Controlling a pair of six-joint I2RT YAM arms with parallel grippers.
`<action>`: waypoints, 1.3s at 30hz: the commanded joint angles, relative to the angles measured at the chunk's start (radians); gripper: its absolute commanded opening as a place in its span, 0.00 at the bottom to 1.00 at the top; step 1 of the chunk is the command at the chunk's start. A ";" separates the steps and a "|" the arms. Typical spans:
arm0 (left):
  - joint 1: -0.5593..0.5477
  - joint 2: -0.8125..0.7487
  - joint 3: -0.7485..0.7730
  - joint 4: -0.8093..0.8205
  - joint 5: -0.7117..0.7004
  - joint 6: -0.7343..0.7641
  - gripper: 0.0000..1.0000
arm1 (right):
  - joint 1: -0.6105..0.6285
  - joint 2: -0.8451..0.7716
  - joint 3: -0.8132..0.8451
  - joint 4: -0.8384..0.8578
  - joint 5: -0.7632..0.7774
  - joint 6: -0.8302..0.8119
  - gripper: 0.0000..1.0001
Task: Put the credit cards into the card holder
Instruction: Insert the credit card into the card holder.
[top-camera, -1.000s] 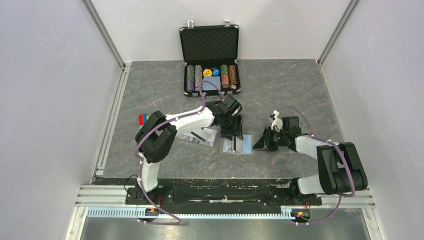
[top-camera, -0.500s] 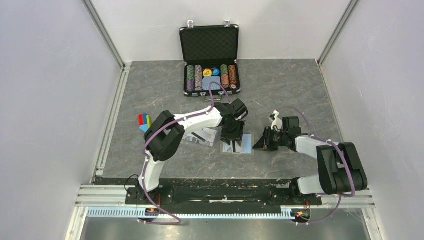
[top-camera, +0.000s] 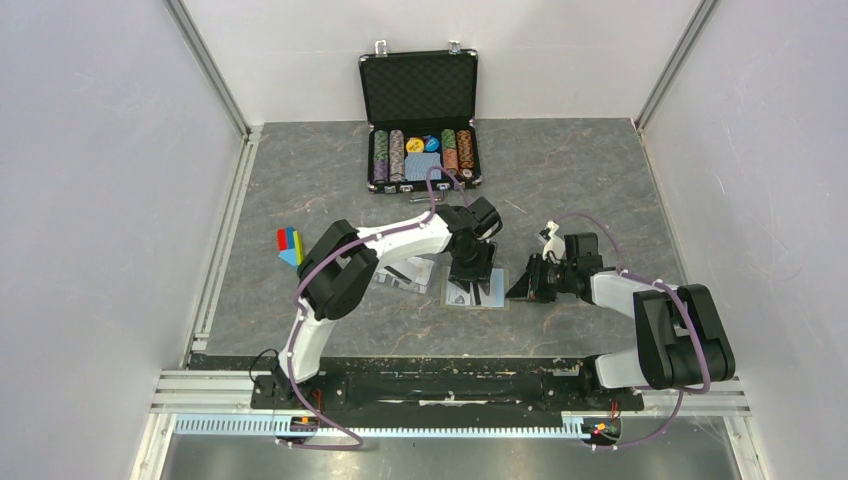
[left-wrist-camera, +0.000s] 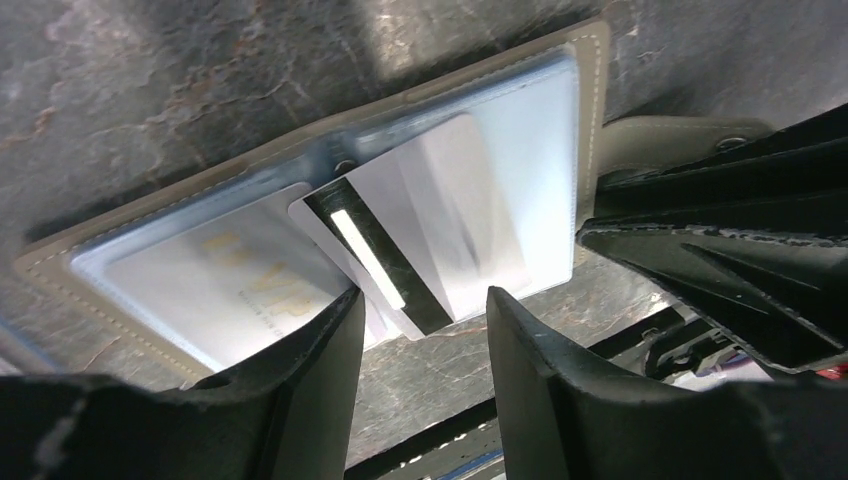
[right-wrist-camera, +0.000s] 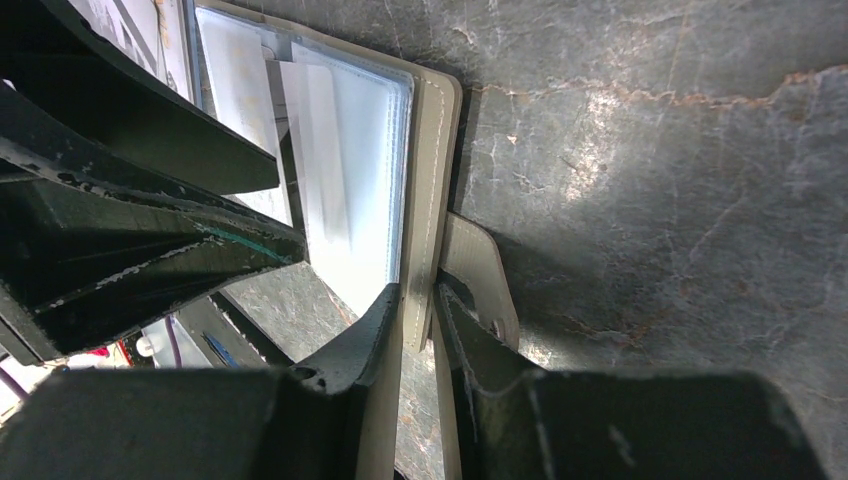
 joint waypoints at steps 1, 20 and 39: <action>-0.012 0.012 0.016 0.096 0.065 -0.015 0.55 | 0.006 0.006 -0.022 -0.015 0.012 -0.013 0.20; -0.007 -0.184 -0.144 0.167 -0.045 0.026 0.65 | 0.006 -0.056 0.055 -0.122 0.052 -0.060 0.25; 0.220 -0.394 -0.438 0.125 -0.187 0.027 0.63 | 0.094 -0.012 0.213 -0.173 0.036 -0.066 0.17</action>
